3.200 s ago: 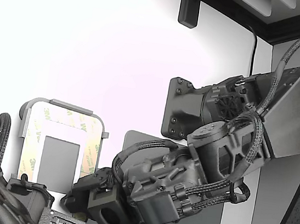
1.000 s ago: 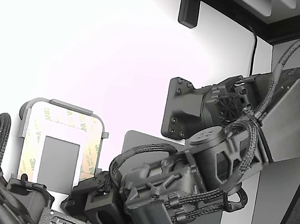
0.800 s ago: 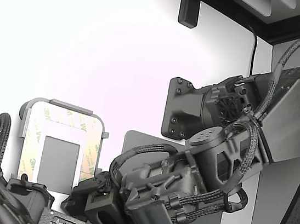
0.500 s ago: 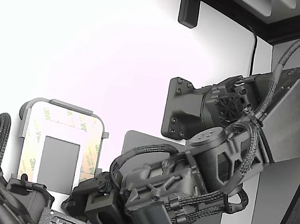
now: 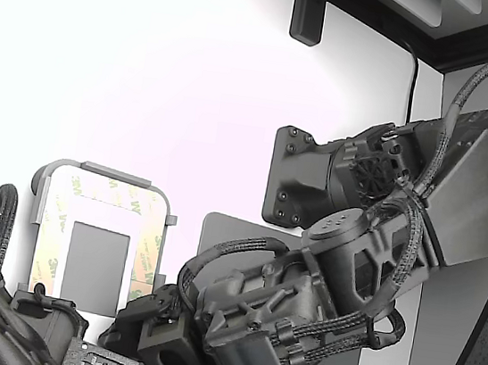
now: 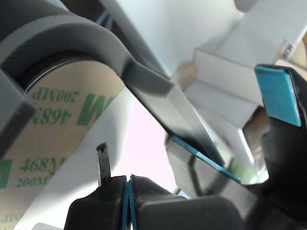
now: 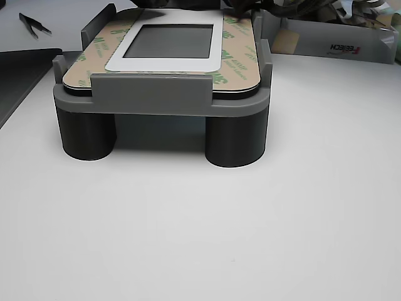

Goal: Peel off protective film from adhesive tape.

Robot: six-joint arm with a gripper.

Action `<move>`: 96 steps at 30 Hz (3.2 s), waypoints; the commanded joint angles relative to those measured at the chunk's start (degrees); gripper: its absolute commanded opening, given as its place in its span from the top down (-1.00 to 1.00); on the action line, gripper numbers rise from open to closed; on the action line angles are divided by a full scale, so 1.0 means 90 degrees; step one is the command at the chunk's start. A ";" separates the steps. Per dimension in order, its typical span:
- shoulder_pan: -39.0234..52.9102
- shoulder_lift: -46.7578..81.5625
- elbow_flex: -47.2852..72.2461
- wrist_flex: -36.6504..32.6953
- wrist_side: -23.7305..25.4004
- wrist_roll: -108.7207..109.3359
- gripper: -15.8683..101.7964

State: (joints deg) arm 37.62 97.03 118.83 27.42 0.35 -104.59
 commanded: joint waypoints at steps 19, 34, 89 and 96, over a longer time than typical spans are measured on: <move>-0.0186 0.0049 -0.0107 -0.0127 -0.0098 -0.0049 0.91; -0.0127 0.0107 -0.0146 0.0020 -0.0049 0.0127 0.91; 0.0039 0.0176 -0.0283 0.0195 0.0059 0.0195 0.91; 0.0039 0.0146 -0.0410 0.0303 0.0059 0.0186 0.91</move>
State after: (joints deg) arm 38.32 96.86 116.72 30.32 1.05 -102.92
